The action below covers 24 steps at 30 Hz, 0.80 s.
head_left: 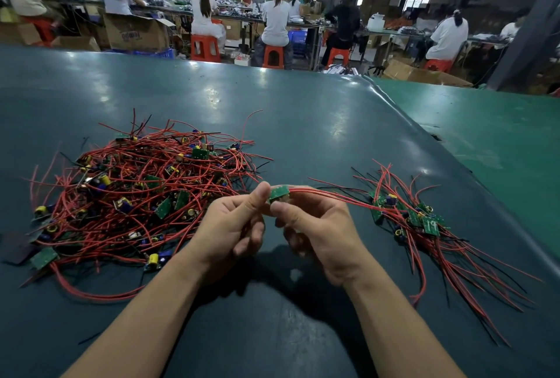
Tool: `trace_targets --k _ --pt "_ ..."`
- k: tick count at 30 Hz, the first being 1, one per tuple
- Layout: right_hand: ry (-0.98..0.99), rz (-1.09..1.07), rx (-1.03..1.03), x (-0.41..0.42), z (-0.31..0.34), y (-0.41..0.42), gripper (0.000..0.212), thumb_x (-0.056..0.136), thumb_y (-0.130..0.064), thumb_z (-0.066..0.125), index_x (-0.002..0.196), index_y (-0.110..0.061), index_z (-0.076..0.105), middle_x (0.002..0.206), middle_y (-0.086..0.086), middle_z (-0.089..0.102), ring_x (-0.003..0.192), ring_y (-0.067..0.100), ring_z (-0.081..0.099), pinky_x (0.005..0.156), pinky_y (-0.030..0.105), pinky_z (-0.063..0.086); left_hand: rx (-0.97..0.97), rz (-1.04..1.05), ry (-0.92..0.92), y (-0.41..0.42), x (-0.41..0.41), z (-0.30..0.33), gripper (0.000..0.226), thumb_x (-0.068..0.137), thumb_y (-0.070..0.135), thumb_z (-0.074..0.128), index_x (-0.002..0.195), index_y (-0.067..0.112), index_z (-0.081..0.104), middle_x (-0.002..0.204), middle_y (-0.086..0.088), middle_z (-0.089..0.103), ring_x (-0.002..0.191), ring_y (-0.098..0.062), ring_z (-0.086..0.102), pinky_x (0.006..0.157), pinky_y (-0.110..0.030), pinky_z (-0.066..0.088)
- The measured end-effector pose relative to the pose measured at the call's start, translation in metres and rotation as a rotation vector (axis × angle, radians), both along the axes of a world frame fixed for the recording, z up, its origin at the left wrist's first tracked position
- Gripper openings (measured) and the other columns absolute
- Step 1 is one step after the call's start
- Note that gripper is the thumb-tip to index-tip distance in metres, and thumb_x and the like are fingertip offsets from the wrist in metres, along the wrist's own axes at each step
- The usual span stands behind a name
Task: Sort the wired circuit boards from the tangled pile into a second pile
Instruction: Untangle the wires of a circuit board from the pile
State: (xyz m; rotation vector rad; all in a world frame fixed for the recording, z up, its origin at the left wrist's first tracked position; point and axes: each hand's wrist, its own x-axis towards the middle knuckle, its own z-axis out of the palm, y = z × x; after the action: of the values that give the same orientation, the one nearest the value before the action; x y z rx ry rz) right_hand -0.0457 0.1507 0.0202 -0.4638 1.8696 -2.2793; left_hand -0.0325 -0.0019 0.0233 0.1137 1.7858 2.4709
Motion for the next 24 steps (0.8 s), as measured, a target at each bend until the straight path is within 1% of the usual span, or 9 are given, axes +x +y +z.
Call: trace_targets --k 4,7,11,14,16,18,19,21,24 --pt "0.064 -0.199 -0.141 -0.003 0.009 0.007 0.009 0.073 -0.013 0.08 0.081 -0.013 0.074 0.066 0.006 0.065 0.041 0.013 0.048 0.036 0.018 0.035 0.043 0.087 0.004 -0.002 -0.006 -0.004 0.025 0.066 0.038 0.071 0.063 0.013 0.072 0.042 0.002 0.041 0.028 -0.005 0.028 0.039 -0.016 0.023" --pt "0.081 -0.414 -0.315 -0.004 0.019 0.016 0.003 0.074 -0.013 0.074 0.075 -0.015 0.075 0.075 0.009 0.07 0.048 0.016 0.057 0.037 0.02 0.038 0.134 0.199 0.0 -0.007 -0.013 -0.006 0.013 0.069 0.027 0.072 0.064 0.015 0.073 0.047 0.003 0.046 0.032 -0.004 0.031 0.04 -0.016 0.025" --pt "0.099 -0.837 -0.51 -0.007 0.022 0.022 0.013 0.089 -0.006 0.068 0.087 -0.018 0.072 0.092 0.009 0.074 0.06 0.02 0.07 0.041 0.022 0.047 0.227 0.298 0.034 -0.011 -0.017 -0.008 0.02 0.074 0.026 0.069 0.078 0.007 0.067 0.054 0.003 0.053 0.038 -0.006 0.036 0.04 -0.018 0.029" --pt "-0.143 -0.966 -0.756 -0.007 0.017 0.023 0.021 0.09 -0.008 0.069 0.11 -0.006 0.06 0.1 0.005 0.071 0.072 0.02 0.074 0.05 0.019 0.052 0.223 0.287 0.023 -0.012 -0.016 -0.009 0.029 0.073 0.034 0.067 0.083 0.006 0.065 0.056 0.002 0.052 0.04 -0.009 0.036 0.04 -0.02 0.03" --pt "-0.314 -0.989 -0.854 -0.007 0.014 0.024 0.022 0.092 -0.008 0.066 0.111 0.002 0.059 0.103 0.006 0.069 0.068 0.019 0.074 0.052 0.017 0.053 0.23 0.286 0.017 -0.01 -0.015 -0.009 0.029 0.072 0.034 0.065 0.083 0.007 0.067 0.054 0.001 0.051 0.039 -0.01 0.035 0.039 -0.02 0.03" --pt "-0.392 -0.955 -0.851 -0.009 0.014 0.025 0.014 0.097 -0.015 0.061 0.104 -0.003 0.06 0.098 0.005 0.072 0.062 0.015 0.072 0.048 0.016 0.051 0.185 0.336 0.055 -0.009 -0.013 -0.009 0.023 0.077 0.029 0.065 0.08 0.006 0.067 0.052 -0.001 0.051 0.039 -0.012 0.036 0.04 -0.02 0.03" --pt "-0.406 -0.928 -0.821 -0.009 0.014 0.025 0.012 0.098 -0.018 0.058 0.1 -0.006 0.061 0.09 0.003 0.074 0.058 0.013 0.071 0.046 0.015 0.049 0.086 0.4 0.12 -0.008 -0.012 -0.01 0.017 0.083 0.023 0.065 0.077 0.007 0.066 0.051 -0.002 0.052 0.039 -0.012 0.038 0.04 -0.021 0.031" --pt "-0.407 -0.9 -0.73 -0.009 0.014 0.025 0.012 0.098 -0.019 0.055 0.091 -0.012 0.063 0.069 -0.001 0.073 0.048 0.008 0.063 0.04 0.015 0.043 -0.342 0.621 0.352 -0.009 -0.009 -0.016 0.017 0.09 0.017 0.066 0.074 0.013 0.067 0.054 0.001 0.058 0.044 -0.013 0.049 0.044 -0.024 0.04" --pt "-0.358 -0.93 -0.622 -0.011 0.013 0.024 0.016 0.096 -0.018 0.055 0.083 -0.014 0.064 0.049 -0.004 0.06 0.037 0.008 0.043 0.036 0.017 0.03 -0.956 0.83 0.682 -0.012 -0.005 -0.019 0.007 0.085 0.021 0.065 0.085 0.015 0.07 0.075 0.004 0.064 0.071 -0.02 0.058 0.069 -0.032 0.048"
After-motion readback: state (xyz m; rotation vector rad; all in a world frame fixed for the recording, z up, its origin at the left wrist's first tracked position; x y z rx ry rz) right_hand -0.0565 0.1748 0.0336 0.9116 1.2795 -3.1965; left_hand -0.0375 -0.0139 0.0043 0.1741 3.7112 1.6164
